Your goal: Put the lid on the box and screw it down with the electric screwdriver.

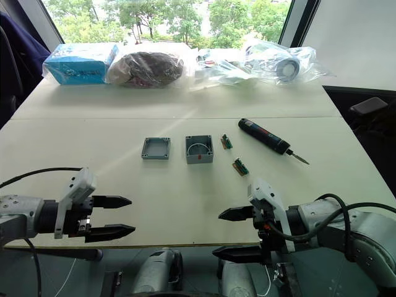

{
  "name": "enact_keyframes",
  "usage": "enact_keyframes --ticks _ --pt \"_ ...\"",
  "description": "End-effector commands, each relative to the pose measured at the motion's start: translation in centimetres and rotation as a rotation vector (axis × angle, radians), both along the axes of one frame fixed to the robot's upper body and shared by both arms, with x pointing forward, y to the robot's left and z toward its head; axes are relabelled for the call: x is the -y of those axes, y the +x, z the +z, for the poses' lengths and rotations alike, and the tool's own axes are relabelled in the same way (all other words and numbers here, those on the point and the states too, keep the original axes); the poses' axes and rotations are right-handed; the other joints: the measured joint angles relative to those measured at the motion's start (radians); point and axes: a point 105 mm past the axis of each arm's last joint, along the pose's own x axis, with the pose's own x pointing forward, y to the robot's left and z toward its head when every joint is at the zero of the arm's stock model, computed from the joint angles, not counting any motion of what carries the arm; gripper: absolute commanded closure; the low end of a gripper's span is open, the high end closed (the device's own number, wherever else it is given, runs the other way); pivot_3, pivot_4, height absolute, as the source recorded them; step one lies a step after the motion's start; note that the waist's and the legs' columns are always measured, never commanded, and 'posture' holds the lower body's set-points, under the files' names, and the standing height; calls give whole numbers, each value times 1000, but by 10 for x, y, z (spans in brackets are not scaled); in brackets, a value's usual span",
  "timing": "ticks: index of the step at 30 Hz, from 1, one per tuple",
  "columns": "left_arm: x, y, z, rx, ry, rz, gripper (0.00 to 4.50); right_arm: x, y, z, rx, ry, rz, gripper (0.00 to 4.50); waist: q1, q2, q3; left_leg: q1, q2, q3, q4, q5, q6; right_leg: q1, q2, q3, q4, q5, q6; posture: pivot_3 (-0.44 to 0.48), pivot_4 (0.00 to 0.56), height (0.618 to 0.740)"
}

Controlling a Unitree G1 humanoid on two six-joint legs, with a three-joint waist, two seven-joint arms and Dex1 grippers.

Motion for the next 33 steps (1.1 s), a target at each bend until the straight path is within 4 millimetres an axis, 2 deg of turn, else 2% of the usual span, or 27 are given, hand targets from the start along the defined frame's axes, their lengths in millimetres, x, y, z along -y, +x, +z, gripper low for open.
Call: enact_keyframes --ticks 1,10,15,19,24,26,28,31,33 --pt "0 4 5 39 0 1 85 -3 -2 4 37 9 22 0 0 0 0 0 0 0 0 0 0 0 0 0 0 0 0 0 150 740" --pt "-2 8 8 36 5 -6 85 -6 4 2 71 5 -14 0 0 0 0 0 0 0 0 0 0 0 0 0 0 0 0 0 150 740" --pt "-3 13 11 33 2 -25 85 -10 11 8 93 74 -56 0 1 0 0 0 0 0 0 0 0 0 0 0 0 0 0 0 150 740" --pt "-13 41 21 175 97 19 85 -10 24 18 161 85 -115 0 1 0 0 0 0 0 0 0 0 0 0 0 0 0 0 0 150 740" --pt "-19 72 54 223 272 -74 85 -14 40 42 243 143 -199 0 3 -1 0 -1 -1 -1 0 0 0 -1 1 -1 0 0 0 0 150 740" --pt "-10 84 70 279 262 -152 85 -17 44 45 256 149 -221 0 1 0 0 -1 -2 1 0 0 0 0 1 0 0 0 0 0 150 740" --pt "7 106 83 373 294 -230 85 -18 50 47 288 145 -263 0 4 -1 0 -1 -2 2 0 -1 2 0 1 0 0 0 0 0 150 740" --pt "45 142 86 478 403 -366 85 -15 63 44 353 105 -346 0 28 -2 0 -2 -4 5 3 0 2 1 3 -1 0 0 1 0 150 740" --pt "61 153 84 483 423 -414 85 -13 67 40 378 76 -376 0 30 -2 0 -2 -5 6 4 0 2 2 3 0 0 0 1 0 150 740"
